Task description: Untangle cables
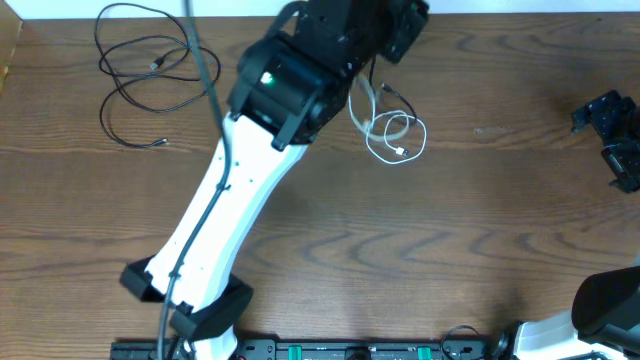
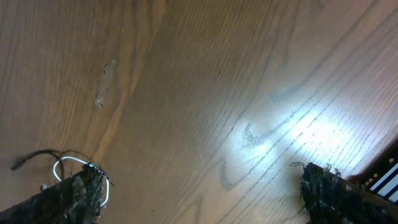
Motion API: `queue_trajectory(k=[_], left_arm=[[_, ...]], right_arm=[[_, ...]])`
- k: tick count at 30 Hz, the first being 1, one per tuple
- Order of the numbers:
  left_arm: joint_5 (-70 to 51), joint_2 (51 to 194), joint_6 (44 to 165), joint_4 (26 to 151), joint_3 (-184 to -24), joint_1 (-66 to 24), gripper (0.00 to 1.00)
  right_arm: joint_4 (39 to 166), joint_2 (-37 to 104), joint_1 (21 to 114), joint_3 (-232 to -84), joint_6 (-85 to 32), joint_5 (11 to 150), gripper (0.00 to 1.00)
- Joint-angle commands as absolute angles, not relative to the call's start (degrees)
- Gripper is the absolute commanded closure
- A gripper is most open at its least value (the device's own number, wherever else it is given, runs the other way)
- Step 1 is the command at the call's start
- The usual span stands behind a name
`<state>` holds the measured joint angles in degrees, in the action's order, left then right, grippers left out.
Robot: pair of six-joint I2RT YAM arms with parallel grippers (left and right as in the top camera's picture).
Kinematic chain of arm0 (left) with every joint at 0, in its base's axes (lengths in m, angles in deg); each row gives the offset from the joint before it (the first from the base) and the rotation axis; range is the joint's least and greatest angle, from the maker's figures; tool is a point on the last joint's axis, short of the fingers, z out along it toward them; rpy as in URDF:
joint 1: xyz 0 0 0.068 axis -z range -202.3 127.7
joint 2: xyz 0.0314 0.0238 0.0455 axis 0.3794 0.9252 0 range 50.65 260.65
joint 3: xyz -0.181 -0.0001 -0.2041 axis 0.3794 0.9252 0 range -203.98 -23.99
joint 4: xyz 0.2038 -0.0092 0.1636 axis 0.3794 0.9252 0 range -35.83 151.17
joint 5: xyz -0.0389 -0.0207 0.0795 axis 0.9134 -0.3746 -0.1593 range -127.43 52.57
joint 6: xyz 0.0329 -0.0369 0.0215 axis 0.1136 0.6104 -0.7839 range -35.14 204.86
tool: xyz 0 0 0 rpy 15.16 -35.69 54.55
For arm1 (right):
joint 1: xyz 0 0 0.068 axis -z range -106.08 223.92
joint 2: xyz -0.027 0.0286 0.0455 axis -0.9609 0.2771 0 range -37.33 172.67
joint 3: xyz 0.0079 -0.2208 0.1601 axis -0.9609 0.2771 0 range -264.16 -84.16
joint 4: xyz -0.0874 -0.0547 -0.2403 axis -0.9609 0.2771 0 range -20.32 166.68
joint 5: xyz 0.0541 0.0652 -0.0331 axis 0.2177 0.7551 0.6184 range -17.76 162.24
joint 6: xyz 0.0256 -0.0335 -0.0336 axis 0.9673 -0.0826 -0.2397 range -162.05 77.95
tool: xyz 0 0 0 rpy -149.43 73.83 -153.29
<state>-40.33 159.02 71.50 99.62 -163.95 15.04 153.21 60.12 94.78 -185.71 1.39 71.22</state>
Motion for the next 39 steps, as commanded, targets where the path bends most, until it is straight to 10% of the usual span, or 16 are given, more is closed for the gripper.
queue_trajectory(k=[1, 9, 19, 25, 32, 39], left_arm=[[-41.2, 153.9, 85.7, 99.6, -164.6, 13.2, 0.92], [-39.5, 160.7, 78.0, 121.0, -164.4, 12.8, 0.93], [-40.3, 153.7, 79.3, 110.7, -164.6, 12.8, 0.93], [-51.0, 151.0, 104.7, 110.9, -164.6, 12.8, 0.93], [-51.3, 152.3, 94.1, 113.5, -164.6, 12.2, 0.92], [-76.2, 152.1, 101.7, 113.8, -164.6, 8.8, 0.92]], right_arm=[[153.3, 60.1, 94.7, -185.7, 2.0, 70.9, 0.01], [153.3, 60.1, 94.7, -185.7, 2.0, 70.9, 0.01], [153.3, 60.1, 94.7, -185.7, 2.0, 70.9, 0.01], [153.3, 60.1, 94.7, -185.7, 2.0, 70.9, 0.01], [153.3, 60.1, 94.7, -185.7, 2.0, 70.9, 0.01], [153.3, 60.1, 94.7, -185.7, 2.0, 70.9, 0.01]])
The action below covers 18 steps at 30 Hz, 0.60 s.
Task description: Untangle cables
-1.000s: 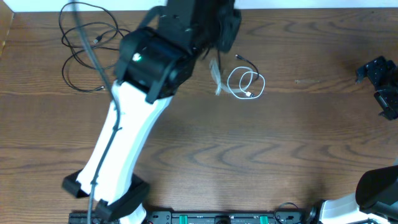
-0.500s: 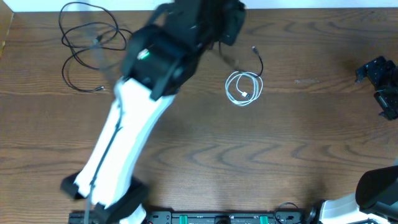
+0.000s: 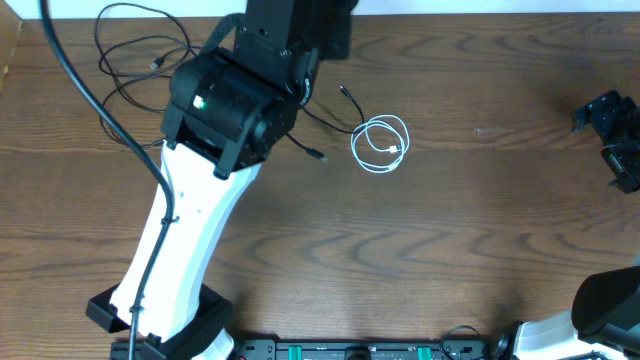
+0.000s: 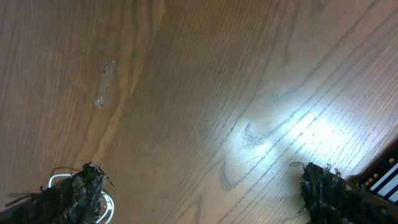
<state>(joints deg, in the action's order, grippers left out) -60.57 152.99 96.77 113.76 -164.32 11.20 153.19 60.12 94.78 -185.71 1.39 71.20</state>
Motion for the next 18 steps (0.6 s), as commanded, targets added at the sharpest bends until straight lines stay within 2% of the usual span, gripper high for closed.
queue_trajectory(k=[1, 6, 14, 18], left_arm=[[-77.2, 152.0, 102.5, 113.8, -164.6, 7.9, 0.92], [-74.5, 151.9, 112.3, 117.5, -164.6, 2.0, 0.92], [-46.4, 151.9, 121.0, 119.9, -164.6, -9.3, 0.92], [-47.4, 152.0, 120.5, 122.6, -164.6, -14.4, 0.92]], right_arm=[[153.3, 60.1, 94.7, -185.7, 2.0, 70.9, 0.01], [153.3, 60.1, 94.7, -185.7, 2.0, 70.9, 0.01], [153.3, 60.1, 94.7, -185.7, 2.0, 70.9, 0.01], [153.3, 60.1, 94.7, -185.7, 2.0, 70.9, 0.01]])
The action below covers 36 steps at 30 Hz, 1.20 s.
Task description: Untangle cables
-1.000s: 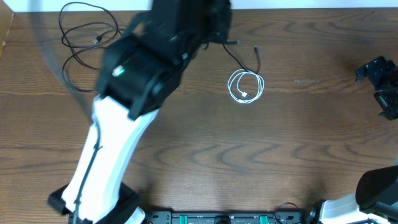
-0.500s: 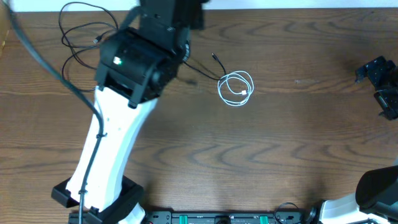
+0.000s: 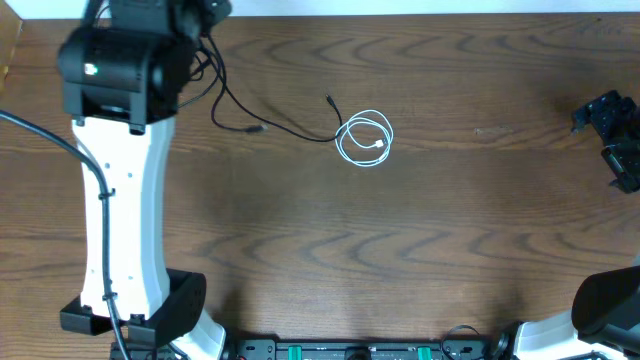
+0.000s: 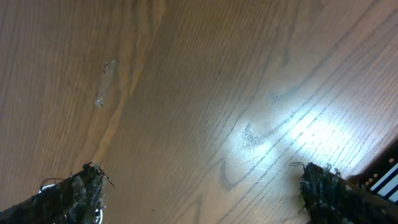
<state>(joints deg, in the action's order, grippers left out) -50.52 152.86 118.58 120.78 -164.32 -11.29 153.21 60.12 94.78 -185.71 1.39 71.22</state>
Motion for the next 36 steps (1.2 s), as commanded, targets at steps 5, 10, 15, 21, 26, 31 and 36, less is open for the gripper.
queue_trajectory(k=[5, 10, 15, 21, 26, 31, 36], left_arm=[[-52.6, 153.1, 120.6, 128.4, -164.6, -19.5, 0.83], [-52.4, 154.5, 120.5, 132.9, -164.5, -21.5, 0.08], [-46.5, 155.5, 120.5, 136.4, -164.4, -21.5, 0.07], [-35.5, 157.9, 116.4, 139.9, -164.4, -20.5, 0.07], [-33.8, 162.7, 116.2, 144.1, -163.9, -16.7, 0.07], [-33.8, 169.1, 116.0, 146.1, -163.9, -12.0, 0.07], [-33.4, 175.3, 124.2, 146.0, -163.9, -8.5, 0.07]], right_arm=[[153.3, 60.1, 94.7, -185.7, 2.0, 70.9, 0.01], [153.3, 60.1, 94.7, -185.7, 2.0, 70.9, 0.01], [153.3, 60.1, 94.7, -185.7, 2.0, 70.9, 0.01], [153.3, 60.1, 94.7, -185.7, 2.0, 70.9, 0.01], [153.3, 60.1, 94.7, -185.7, 2.0, 70.9, 0.01], [153.3, 60.1, 94.7, -185.7, 2.0, 70.9, 0.01], [153.3, 60.1, 94.7, -185.7, 2.0, 70.9, 0.01]])
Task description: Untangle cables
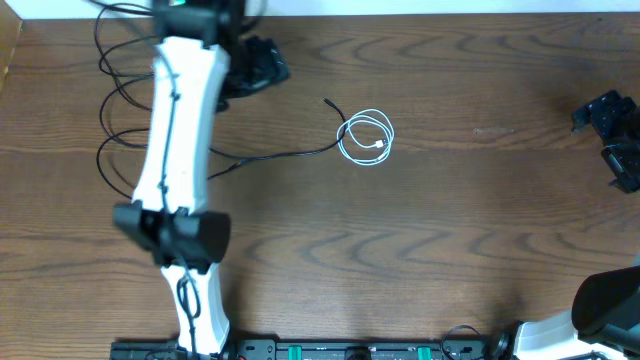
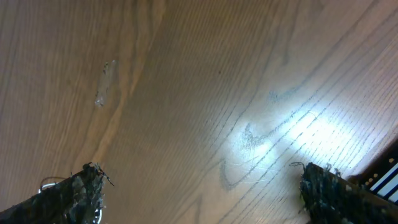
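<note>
A thin black cable (image 1: 285,153) lies in loose loops at the table's back left, and one strand of it runs right to a small white cable coil (image 1: 365,138) at the back centre. A black cable end (image 1: 328,102) lies just left of the coil. My left gripper (image 1: 256,66) is over the back of the table, left of the coil; its fingers are hidden under the black head. My right gripper (image 1: 612,130) stays at the far right edge. In the right wrist view it (image 2: 199,177) is open over bare wood.
The white left arm (image 1: 180,130) stretches from the front up across the black loops. Dark wooden table (image 1: 450,230). A black rail (image 1: 350,350) runs along the front edge.
The left arm's head has moved from the back left corner to the right, nearer the coil. The black strand to the coil now lies lower on the table. The white coil and right gripper have not moved.
The left arm's head was first over the back centre, beside the white coil. It then stood further left, then at the back left corner, with a black strand stretched leftward and the coil shifted slightly left. Now the head is back nearer the middle.
</note>
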Motion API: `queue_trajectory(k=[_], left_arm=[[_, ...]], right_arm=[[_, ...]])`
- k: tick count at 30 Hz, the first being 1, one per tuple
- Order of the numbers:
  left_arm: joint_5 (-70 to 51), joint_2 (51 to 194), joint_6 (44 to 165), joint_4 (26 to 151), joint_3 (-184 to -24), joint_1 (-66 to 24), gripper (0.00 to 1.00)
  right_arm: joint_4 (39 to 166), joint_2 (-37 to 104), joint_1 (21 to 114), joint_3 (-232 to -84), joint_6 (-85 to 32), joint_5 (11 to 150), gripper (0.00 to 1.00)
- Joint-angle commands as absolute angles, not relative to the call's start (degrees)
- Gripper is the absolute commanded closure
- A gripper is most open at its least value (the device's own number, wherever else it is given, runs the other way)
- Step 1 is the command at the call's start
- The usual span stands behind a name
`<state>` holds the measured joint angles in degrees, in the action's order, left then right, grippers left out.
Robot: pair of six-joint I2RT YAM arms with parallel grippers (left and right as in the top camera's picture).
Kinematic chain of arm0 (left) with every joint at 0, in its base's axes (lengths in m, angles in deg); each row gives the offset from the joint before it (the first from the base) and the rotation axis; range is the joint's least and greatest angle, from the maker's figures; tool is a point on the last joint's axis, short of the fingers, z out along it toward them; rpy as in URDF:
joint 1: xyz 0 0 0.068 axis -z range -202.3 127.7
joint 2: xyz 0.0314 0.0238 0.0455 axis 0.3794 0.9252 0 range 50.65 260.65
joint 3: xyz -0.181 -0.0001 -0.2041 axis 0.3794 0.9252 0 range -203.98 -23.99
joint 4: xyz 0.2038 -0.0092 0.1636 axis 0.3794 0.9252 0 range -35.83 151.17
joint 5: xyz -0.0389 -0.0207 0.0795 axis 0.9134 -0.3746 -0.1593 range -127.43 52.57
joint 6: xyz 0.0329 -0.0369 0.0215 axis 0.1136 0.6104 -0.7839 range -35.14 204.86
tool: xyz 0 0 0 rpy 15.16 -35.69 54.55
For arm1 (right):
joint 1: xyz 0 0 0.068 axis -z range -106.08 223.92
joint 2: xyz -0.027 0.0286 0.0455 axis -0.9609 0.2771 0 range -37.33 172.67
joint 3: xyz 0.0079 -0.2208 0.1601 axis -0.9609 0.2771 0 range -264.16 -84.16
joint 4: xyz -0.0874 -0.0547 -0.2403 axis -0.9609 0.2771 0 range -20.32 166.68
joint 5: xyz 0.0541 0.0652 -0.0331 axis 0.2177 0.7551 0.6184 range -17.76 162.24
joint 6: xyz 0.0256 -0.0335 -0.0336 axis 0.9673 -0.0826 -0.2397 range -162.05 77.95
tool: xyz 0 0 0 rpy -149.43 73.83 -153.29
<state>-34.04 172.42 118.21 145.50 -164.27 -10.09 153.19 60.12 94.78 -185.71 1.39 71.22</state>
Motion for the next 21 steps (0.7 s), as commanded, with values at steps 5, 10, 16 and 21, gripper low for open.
queue_trajectory(k=[5, 10, 16, 21], left_arm=[[-32.7, 181.3, 143.7, 145.9, -163.9, -6.1, 0.08], [-30.8, 184.1, 153.8, 146.1, -163.8, -4.5, 0.08], [-30.8, 186.8, 168.6, 147.5, -163.7, -2.5, 0.07], [-31.0, 189.6, 172.3, 146.4, -163.6, -2.0, 0.07]], right_arm=[[153.3, 60.1, 94.7, -185.7, 2.0, 70.9, 0.01], [153.3, 60.1, 94.7, -185.7, 2.0, 70.9, 0.01], [153.3, 60.1, 94.7, -185.7, 2.0, 70.9, 0.01], [153.3, 60.1, 94.7, -185.7, 2.0, 70.9, 0.01]])
